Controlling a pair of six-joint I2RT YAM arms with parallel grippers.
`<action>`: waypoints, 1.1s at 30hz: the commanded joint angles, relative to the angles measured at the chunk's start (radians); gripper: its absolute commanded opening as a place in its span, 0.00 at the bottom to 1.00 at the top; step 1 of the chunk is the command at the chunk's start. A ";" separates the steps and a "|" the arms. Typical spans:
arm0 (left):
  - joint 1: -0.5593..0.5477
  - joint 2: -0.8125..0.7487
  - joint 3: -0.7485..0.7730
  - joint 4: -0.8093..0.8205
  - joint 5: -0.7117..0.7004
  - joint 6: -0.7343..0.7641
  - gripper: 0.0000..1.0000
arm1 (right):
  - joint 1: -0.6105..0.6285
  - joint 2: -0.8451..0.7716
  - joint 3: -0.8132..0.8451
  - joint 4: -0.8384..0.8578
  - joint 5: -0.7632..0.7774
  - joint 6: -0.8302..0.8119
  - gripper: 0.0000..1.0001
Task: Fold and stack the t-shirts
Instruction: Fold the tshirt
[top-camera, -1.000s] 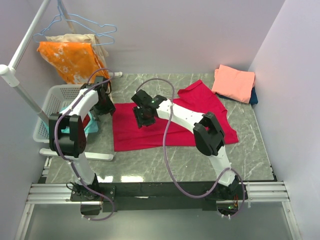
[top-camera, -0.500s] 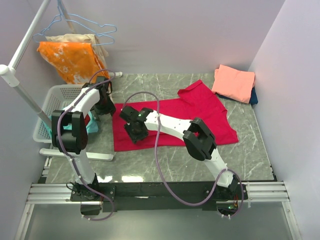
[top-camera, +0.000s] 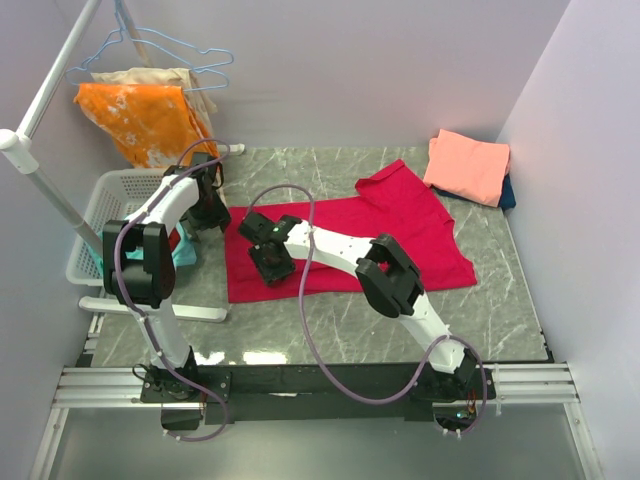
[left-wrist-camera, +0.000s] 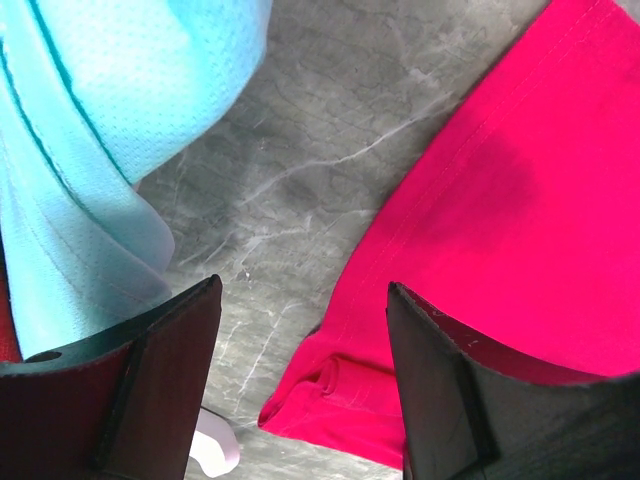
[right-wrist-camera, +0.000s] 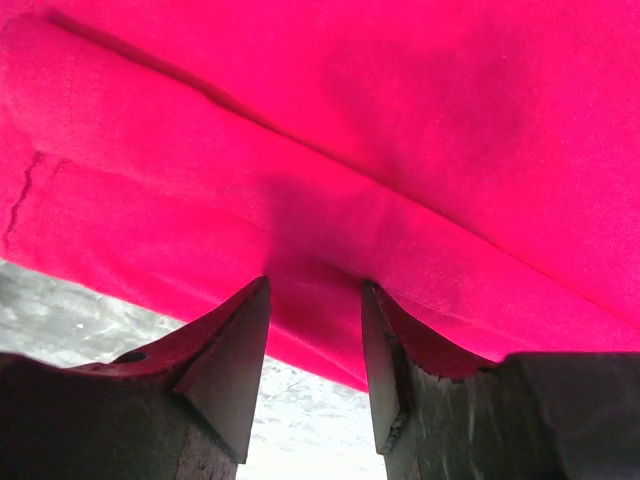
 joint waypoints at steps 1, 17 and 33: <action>0.008 -0.027 0.017 0.001 -0.006 0.003 0.73 | -0.005 0.020 0.024 -0.015 0.040 0.005 0.48; 0.009 -0.036 0.006 0.006 -0.009 0.009 0.73 | -0.043 -0.017 0.031 0.015 0.167 0.045 0.46; 0.009 -0.036 0.005 0.012 -0.005 0.012 0.73 | -0.094 0.007 0.119 0.097 0.184 0.056 0.38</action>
